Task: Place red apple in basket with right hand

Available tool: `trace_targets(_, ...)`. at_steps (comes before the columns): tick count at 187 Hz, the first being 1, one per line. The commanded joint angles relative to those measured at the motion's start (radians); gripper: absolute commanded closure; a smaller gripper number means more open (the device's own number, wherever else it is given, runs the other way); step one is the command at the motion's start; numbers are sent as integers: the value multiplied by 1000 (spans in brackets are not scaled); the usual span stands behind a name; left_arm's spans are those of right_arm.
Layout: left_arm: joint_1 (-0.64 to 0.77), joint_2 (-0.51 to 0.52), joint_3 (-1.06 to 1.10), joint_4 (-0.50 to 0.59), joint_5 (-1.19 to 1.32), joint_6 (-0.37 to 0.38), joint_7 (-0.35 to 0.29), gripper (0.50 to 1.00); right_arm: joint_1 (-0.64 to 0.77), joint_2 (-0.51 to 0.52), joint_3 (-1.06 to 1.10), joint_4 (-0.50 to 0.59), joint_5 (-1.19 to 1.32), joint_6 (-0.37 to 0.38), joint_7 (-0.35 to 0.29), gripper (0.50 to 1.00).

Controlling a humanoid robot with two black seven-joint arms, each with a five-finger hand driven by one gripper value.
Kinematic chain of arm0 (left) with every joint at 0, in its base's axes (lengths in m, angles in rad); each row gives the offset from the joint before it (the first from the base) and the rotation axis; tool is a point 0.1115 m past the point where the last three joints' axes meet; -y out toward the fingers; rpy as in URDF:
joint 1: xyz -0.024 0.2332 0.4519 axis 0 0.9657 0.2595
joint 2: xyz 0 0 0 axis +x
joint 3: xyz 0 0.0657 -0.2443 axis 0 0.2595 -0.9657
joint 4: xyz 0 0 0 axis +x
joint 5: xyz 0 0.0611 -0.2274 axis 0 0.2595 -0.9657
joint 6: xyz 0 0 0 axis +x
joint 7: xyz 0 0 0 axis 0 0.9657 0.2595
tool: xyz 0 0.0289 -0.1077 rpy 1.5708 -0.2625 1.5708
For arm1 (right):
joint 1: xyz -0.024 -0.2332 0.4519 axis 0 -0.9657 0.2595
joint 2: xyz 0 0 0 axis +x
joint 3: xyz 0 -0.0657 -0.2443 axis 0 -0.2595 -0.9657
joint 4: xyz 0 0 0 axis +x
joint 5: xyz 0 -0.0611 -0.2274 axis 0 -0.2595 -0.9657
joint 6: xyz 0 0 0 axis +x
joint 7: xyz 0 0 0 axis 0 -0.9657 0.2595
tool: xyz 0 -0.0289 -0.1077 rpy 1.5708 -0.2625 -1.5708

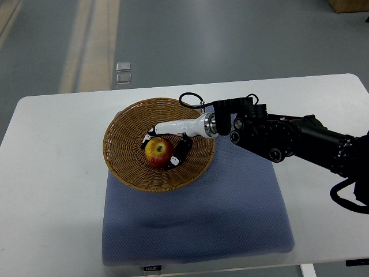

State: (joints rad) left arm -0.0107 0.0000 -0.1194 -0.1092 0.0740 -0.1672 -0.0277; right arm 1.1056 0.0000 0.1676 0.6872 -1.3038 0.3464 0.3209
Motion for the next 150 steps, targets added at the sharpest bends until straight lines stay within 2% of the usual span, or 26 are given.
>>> trace_targets(1, 0, 0, 0, -1, 0, 0, 0, 500, 16, 0, 19, 5, 23, 2, 0, 587)
trace_targets(40, -2, 0, 0, -4, 1, 0, 0, 500, 60, -46, 64, 6, 158, 3, 0, 589)
trace_targets(41, 0, 0, 1, -4, 0, 0, 0, 500, 74, -81, 76, 8, 219, 5, 0, 587)
trace_targets(60, 0, 0, 1, -4, 0, 0, 0, 500, 74, -120, 92, 9, 287, 5, 0, 587)
trace_targets(61, 0, 0, 1, -4, 0, 0, 0, 500, 70, -162, 113, 8, 361, 8, 0, 587)
trace_targets(71, 0, 0, 1, -4, 0, 0, 0, 500, 60, -205, 130, 6, 440, 6, -2, 589)
trace_targets(98, -2, 0, 1, -4, 0, 0, 0, 500, -12, -281, 154, -6, 675, -17, -3, 589)
trace_targets(106, -2, 0, 1, -4, 0, 0, 0, 500, -12, -281, 155, -6, 675, -17, -3, 589)
trace_targets(107, -3, 0, 3, -4, 0, 0, 0, 500, -41, -302, 162, -15, 758, -38, -9, 589)
trace_targets(113, -5, 0, 3, -4, 0, 0, 0, 500, -62, -314, 168, -25, 819, -64, -22, 589)
trace_targets(122, -5, 0, 3, -4, 0, 0, 0, 500, -62, -314, 168, -25, 819, -64, -22, 589)
trace_targets(123, -8, 0, 3, -4, 0, 0, 0, 500, -99, -324, 177, -43, 913, -113, -37, 589)
trace_targets(125, -8, 0, 3, -4, 0, 0, 0, 500, -108, -324, 179, -49, 935, -125, -39, 589)
trace_targets(150, -9, 0, 4, -6, 0, 0, 0, 500, -168, -313, 181, -101, 1120, -234, -40, 589)
